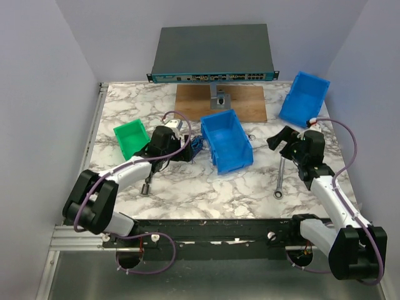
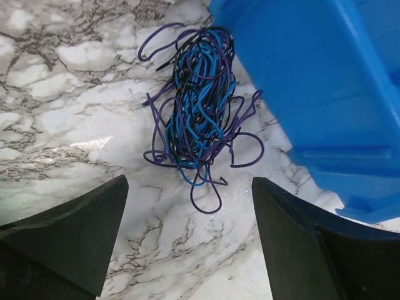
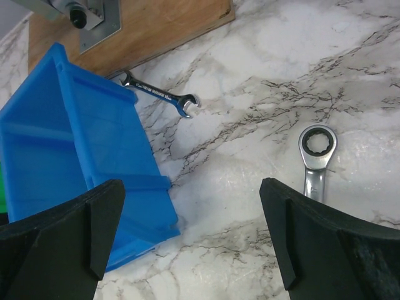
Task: Untangle the cables
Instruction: Move the cable to the center of the board, then move the bin to the center of the board, then untie the cable.
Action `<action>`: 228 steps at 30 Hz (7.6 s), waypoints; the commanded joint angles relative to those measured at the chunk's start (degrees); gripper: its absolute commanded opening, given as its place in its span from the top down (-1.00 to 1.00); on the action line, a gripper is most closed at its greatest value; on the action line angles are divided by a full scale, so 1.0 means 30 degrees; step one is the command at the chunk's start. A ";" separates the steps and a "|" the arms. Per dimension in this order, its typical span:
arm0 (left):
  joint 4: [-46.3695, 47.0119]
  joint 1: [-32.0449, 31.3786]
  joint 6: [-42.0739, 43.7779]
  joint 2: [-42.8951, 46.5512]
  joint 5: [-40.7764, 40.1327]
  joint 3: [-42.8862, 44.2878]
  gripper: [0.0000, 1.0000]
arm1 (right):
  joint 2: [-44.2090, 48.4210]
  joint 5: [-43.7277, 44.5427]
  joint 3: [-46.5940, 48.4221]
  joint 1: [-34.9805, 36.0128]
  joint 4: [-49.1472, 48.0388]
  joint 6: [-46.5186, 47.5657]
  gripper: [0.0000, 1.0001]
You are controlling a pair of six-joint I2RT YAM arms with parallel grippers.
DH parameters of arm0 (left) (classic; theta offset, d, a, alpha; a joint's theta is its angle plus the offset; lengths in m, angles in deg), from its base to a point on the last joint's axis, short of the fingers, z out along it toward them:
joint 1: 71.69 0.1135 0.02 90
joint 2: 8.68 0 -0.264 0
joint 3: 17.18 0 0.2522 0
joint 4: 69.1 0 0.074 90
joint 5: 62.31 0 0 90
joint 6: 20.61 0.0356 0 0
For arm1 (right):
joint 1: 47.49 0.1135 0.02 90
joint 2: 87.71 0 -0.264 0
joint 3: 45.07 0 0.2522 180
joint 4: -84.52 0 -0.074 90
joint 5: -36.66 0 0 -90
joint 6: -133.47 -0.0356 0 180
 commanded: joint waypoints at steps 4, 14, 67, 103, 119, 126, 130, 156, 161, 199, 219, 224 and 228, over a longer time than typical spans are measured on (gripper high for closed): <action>-0.0808 -0.0072 0.0534 -0.2259 0.1525 0.1488 -0.53 | -0.0354 -0.1975 0.0278 0.0043 -0.0396 0.0424 -0.94; -0.1924 -0.0030 0.0601 -0.5155 0.3207 0.3937 0.54 | -0.1008 -0.5966 0.1397 0.0479 -0.1062 0.0928 -0.86; 0.2599 0.0705 -0.0740 0.4868 0.4470 -0.4934 1.00 | -1.5173 0.4059 1.2441 1.2382 0.3207 0.2623 -0.81; -0.0975 0.0603 -0.2380 0.6784 0.1090 -0.4817 -0.57 | -1.3753 0.2543 0.6963 1.5844 -0.2650 -0.4245 -0.52; 0.0421 0.0807 -0.2019 0.1614 0.3701 -0.3361 -0.21 | -1.3690 0.3057 0.6283 1.5916 -0.4250 -0.5108 -0.41; 0.0404 0.0822 -0.2021 0.0596 0.4060 -0.2823 -0.14 | -1.5383 0.1851 0.7055 1.6077 -0.4365 -0.5290 0.04; 0.0304 0.0793 -0.1876 -0.0274 0.4813 -0.2353 -0.07 | -1.5620 0.1750 0.6740 1.6143 -0.4590 -0.5328 0.27; 0.1384 0.0793 -0.1638 0.4462 0.1592 -0.4656 1.00 | -0.8746 1.4788 0.5802 1.6114 0.4210 -0.4724 0.99; 0.1625 0.0793 -0.1704 0.4664 0.1500 -0.4975 1.00 | -0.7741 1.3953 0.5377 1.6130 0.4246 -0.4290 0.98; 0.0163 0.0609 -0.1103 0.1128 0.4071 -0.2696 1.00 | -1.2987 0.9966 0.6586 1.6580 0.2602 -0.1740 0.91; 0.1501 0.1525 -0.2097 0.5328 0.1644 -0.5257 1.00 | -0.6470 1.1058 0.4292 1.6561 0.3875 -0.0470 -0.26; 0.1231 0.1460 -0.1761 0.4258 0.2982 -0.4561 0.90 | -0.5989 0.9410 0.4574 1.6544 0.2991 0.0279 -0.57; 0.2001 0.1205 -0.1671 0.5117 0.2959 -0.5173 0.09 | -0.6551 0.9096 0.4888 1.6548 0.2622 0.0423 -0.53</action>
